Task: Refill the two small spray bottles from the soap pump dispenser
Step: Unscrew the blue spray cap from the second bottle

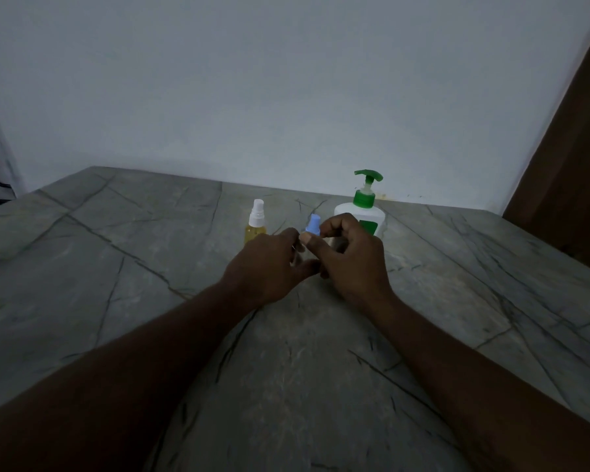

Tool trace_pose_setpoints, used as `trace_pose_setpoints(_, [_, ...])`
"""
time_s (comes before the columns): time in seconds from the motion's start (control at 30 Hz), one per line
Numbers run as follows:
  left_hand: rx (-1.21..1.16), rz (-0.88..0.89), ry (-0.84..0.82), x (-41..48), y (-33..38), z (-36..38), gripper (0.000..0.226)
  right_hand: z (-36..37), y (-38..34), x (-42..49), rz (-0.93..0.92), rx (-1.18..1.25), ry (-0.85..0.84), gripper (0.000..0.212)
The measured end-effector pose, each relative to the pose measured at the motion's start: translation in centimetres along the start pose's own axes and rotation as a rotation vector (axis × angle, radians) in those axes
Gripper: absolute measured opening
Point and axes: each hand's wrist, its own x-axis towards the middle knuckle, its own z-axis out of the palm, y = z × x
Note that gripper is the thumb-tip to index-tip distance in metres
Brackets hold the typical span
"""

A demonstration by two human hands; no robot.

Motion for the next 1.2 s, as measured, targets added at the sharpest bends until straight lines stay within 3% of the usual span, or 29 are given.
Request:
trace_pose_setpoints(0.17, [-0.007,0.057,0.002,-0.2,0.6,0.3,0.045,-0.1,0.1,-0.1,-0.01,-0.039,0.049,0.03])
trace_pose_setpoints(0.33, [-0.035,0.046,-0.048,0.0,0.0,0.2,0.043,-0.6,0.0,0.4,-0.007,0.019,-0.087,0.011])
trace_pose_setpoints(0.5, [-0.019,0.057,-0.055,0.0,-0.2,0.2,0.044,-0.5,0.4,-0.1,0.044,0.139,-0.145,0.036])
trace_pose_setpoints(0.6, [-0.015,0.07,-0.051,-0.1,0.0,0.2,0.044,-0.4,0.2,-0.1,-0.003,0.042,-0.097,0.046])
trace_pose_setpoints(0.97, [0.013,0.038,-0.055,0.1,-0.3,0.4,0.04,-1.3,1.0,0.1,-0.018,0.133,-0.017,0.024])
trace_pose_setpoints(1.2, [-0.011,0.068,-0.064,-0.1,-0.5,0.2,0.043,-0.5,0.3,0.0,-0.08,0.005,0.013,0.036])
